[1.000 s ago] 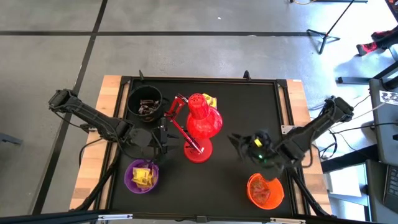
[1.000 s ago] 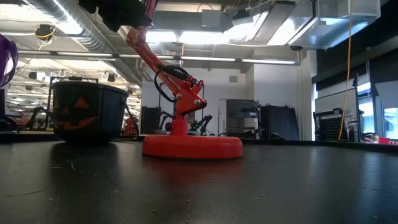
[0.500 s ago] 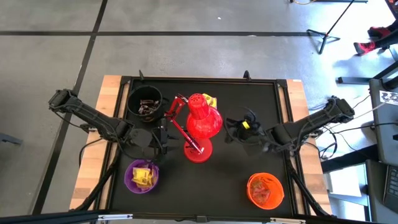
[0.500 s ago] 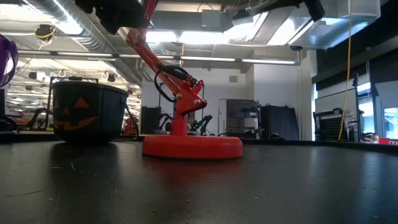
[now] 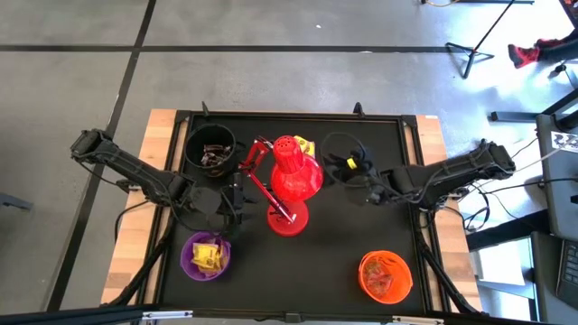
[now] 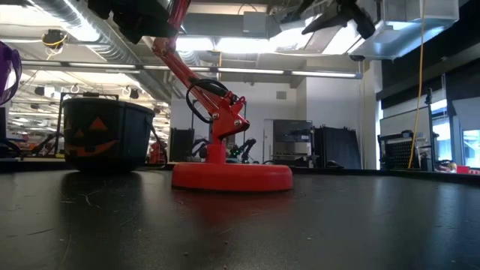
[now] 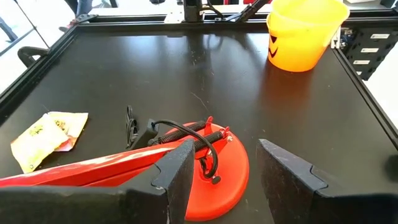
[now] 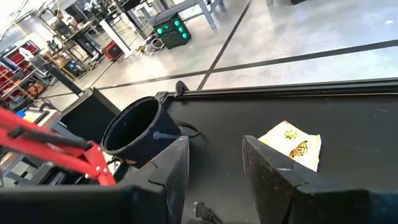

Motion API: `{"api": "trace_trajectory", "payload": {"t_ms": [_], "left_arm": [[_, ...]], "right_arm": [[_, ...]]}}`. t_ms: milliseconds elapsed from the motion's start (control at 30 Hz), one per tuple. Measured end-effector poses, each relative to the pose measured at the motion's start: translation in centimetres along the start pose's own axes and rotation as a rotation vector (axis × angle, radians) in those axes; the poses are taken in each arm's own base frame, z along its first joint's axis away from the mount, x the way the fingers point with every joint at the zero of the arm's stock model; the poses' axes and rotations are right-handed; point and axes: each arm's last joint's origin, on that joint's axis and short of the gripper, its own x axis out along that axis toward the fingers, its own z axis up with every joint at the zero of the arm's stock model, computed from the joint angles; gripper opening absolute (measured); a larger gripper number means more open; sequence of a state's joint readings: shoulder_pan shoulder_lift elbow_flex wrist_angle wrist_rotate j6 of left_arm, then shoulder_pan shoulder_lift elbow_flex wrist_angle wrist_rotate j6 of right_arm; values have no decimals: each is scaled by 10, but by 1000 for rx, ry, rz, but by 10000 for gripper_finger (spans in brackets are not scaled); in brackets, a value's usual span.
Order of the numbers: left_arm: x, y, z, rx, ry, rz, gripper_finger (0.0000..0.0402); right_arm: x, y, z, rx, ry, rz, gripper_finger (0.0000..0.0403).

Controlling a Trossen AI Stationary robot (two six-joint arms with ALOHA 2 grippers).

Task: Organize candy in baskets
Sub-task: Put the yellow candy into the violet bucket

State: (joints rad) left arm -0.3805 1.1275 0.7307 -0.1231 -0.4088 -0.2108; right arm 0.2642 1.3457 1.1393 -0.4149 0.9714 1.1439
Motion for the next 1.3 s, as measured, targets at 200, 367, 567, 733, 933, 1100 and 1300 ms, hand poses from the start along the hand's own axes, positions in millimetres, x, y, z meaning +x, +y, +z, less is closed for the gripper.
{"api": "trace_trajectory", "payload": {"t_ms": [200, 367, 567, 733, 933, 1100, 1300], "left_arm": [[0, 0, 0, 0, 0, 0, 164], [0, 0, 0, 1, -1, 0, 164], [0, 0, 0, 1, -1, -1, 164], [0, 0, -1, 7, 13, -19, 164], [-21, 0, 7, -2, -42, -92, 164], [-42, 10, 10, 16, -70, -44, 164], [-67, 26, 2, -3, -24, 53, 164]], "right_arm": [[10, -4, 7, 16, -19, -32, 147], [15, -6, 10, -44, -9, -43, 147], [15, -6, 10, -128, 14, -30, 147], [19, -6, 11, -174, 41, -11, 147], [48, -2, 4, -222, 177, 83, 147], [81, -11, -6, -251, 250, 40, 147], [109, -21, -3, -211, 269, 23, 147]]}}
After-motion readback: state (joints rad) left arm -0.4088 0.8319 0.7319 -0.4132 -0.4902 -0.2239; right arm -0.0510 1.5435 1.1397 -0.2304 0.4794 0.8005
